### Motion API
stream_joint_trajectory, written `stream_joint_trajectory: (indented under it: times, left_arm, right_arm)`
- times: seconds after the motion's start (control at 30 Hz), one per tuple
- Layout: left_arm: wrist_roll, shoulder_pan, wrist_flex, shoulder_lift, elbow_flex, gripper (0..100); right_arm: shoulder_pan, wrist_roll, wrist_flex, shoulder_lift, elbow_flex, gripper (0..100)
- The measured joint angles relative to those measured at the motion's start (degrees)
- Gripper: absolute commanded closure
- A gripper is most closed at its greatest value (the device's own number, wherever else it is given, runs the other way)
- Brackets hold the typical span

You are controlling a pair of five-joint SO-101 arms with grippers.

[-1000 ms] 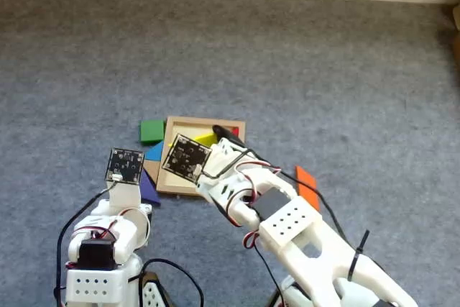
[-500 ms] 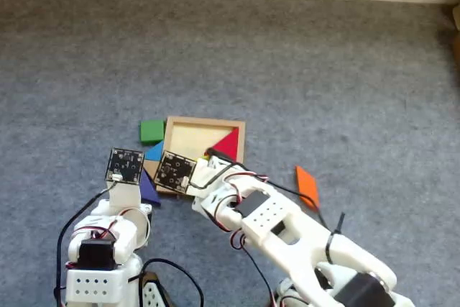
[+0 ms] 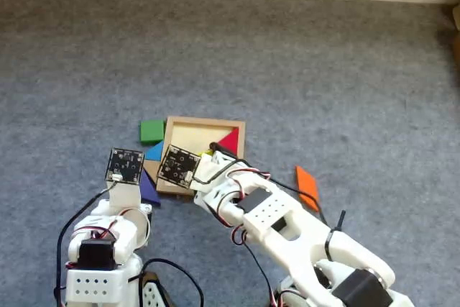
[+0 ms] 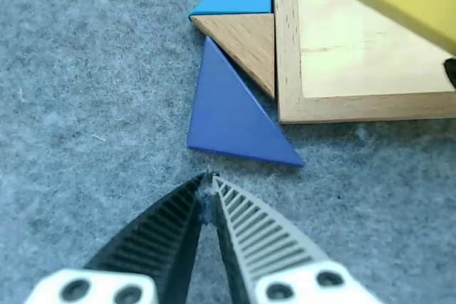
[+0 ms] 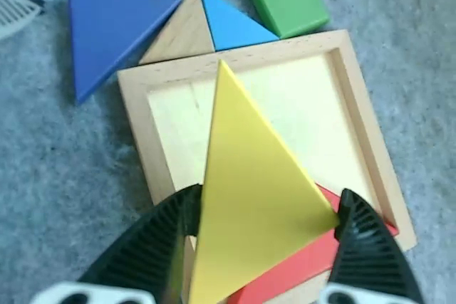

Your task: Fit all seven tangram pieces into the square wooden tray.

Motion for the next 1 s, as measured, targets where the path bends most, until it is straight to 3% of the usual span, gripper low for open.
stream_joint_trajectory:
  times: [0.4,0.6,1.0]
  left_arm:
    - [0.0,0.0,0.0,0.0,0.0,99]
    - [0.0,0.0,0.0,0.0,0.0,99]
    - [0.0,0.0,0.0,0.0,0.0,99]
  right_arm:
    - [0.18,0.09,-0.18,8.97,-4.92,78.3]
    - [0.18,0.09,-0.18,8.97,-4.92,67.5]
    - [0.18,0.09,-0.18,8.97,-4.92,67.3]
